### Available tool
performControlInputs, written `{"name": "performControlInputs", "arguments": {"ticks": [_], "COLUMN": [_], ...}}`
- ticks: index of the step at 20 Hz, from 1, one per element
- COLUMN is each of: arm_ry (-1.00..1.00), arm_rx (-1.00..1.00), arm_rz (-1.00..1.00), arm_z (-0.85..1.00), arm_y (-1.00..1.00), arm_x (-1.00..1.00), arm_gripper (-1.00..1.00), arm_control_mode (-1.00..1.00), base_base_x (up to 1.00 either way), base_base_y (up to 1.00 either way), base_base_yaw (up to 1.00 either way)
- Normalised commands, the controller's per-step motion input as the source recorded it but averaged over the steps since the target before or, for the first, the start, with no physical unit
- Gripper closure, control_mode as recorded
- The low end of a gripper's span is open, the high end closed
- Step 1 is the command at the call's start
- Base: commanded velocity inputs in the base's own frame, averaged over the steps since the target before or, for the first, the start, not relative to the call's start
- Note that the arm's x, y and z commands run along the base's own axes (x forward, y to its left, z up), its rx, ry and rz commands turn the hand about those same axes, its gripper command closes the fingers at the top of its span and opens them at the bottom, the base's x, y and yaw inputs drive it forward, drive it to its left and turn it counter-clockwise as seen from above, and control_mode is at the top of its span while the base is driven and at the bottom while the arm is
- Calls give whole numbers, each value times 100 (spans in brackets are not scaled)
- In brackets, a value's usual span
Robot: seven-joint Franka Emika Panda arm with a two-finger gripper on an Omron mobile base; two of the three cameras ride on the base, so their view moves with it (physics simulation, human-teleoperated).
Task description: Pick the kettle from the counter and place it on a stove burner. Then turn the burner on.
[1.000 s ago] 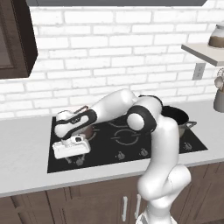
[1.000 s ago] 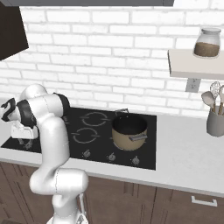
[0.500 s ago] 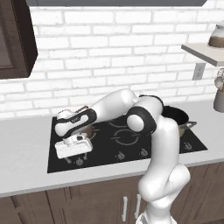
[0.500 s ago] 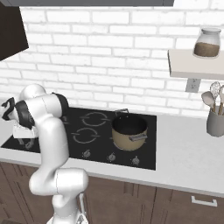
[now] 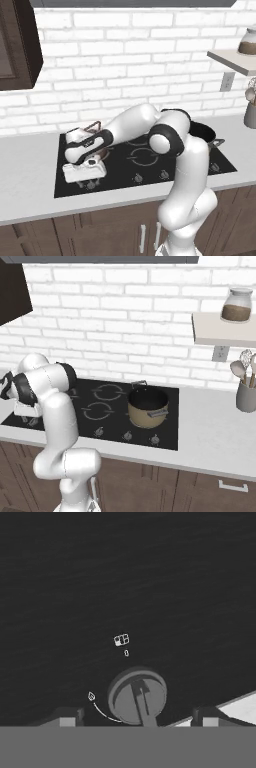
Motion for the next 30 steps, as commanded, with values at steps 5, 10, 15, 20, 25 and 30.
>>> {"name": "performControlInputs", "arguments": {"ticks": [5,10,15,20,25,30], "arm_ry": [-32,-27,-11,-3,-2,-7], "arm_rx": [-3,-1,0,1,0,0], "arm_rz": [0,0,0,0,0,1], "arm_z": [-91,-76,-46,-35,-40,-57], "arm_y": [-1,-29,-52,-67,-64,-53], "arm_x": [-16,-1,0,0,0,0], "arm_gripper": [-100,-100,-100,-100,-100,100], "arm_control_mode": [-100,-100,-100,-100,-100,-100], "base_base_x": [0,0,0,0,0,0], "base_base_y": [0,0,0,0,0,0], "base_base_yaw": [0,0,0,0,0,0]}}
